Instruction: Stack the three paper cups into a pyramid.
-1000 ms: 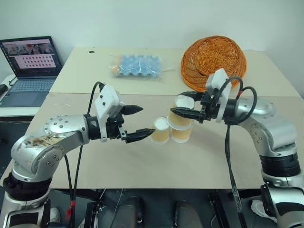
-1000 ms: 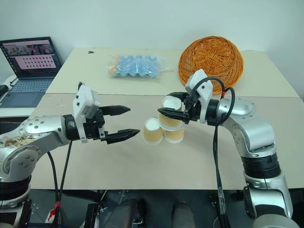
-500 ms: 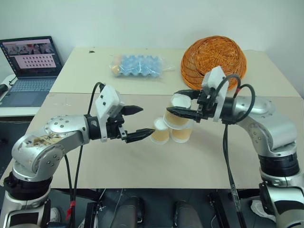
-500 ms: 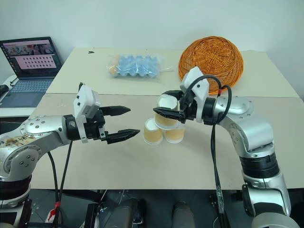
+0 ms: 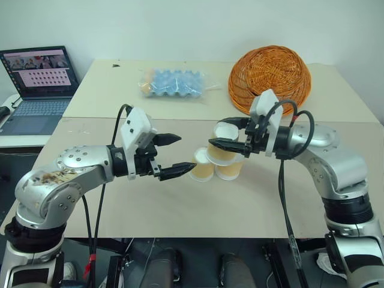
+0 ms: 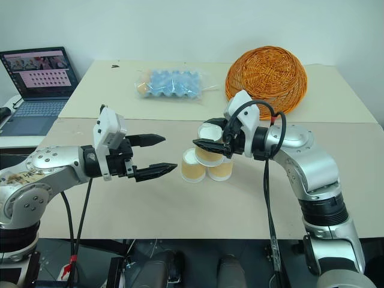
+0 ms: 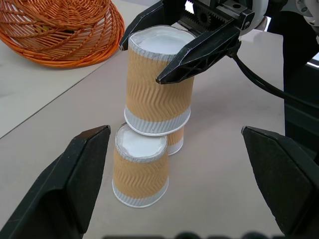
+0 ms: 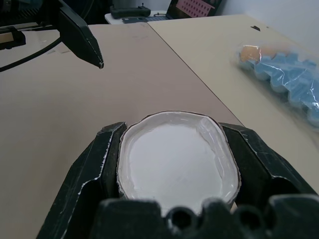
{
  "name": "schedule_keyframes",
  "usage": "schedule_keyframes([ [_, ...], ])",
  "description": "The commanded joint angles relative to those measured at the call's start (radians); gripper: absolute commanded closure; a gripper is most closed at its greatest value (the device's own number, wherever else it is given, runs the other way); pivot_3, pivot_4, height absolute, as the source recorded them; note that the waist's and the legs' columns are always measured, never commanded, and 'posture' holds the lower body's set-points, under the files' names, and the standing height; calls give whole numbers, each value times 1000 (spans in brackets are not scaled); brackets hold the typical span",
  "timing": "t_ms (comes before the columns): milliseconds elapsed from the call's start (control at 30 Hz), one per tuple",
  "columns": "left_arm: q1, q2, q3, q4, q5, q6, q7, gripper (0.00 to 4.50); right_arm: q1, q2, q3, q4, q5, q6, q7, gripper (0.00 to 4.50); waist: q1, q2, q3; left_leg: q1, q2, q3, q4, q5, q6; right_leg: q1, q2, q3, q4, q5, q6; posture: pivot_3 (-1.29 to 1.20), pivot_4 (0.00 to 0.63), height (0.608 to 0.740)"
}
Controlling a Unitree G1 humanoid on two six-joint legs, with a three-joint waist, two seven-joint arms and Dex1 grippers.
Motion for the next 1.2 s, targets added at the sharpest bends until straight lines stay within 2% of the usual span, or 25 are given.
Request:
schedule_keyframes([
  [33,-7,5,20,-24,-14,0,6,0,-1,2,-5,-3,-9,-12,-7,360,0,0,0,0,0,0,0,0,0,0,0,0,0,0,0,0,150,726],
  [67,-7,6,19,-24,-16,0,8,0,-4,2,-6,-3,-11,-14,-8,38,0,0,0,0,0,0,0,0,0,0,0,0,0,0,0,0,150,726],
  [867,-21,-2,5,-6,-17,-8,4,0,62,-91,-89,-89,66,37,23,38,2,0,0,0,0,0,0,0,0,0,0,0,0,0,0,0,150,726],
  [1200,-27,-7,0,-5,-18,-9,4,0,113,-138,-131,-34,56,-1,39,38,1,-1,0,0,0,0,0,0,0,0,0,0,0,0,0,0,150,726],
])
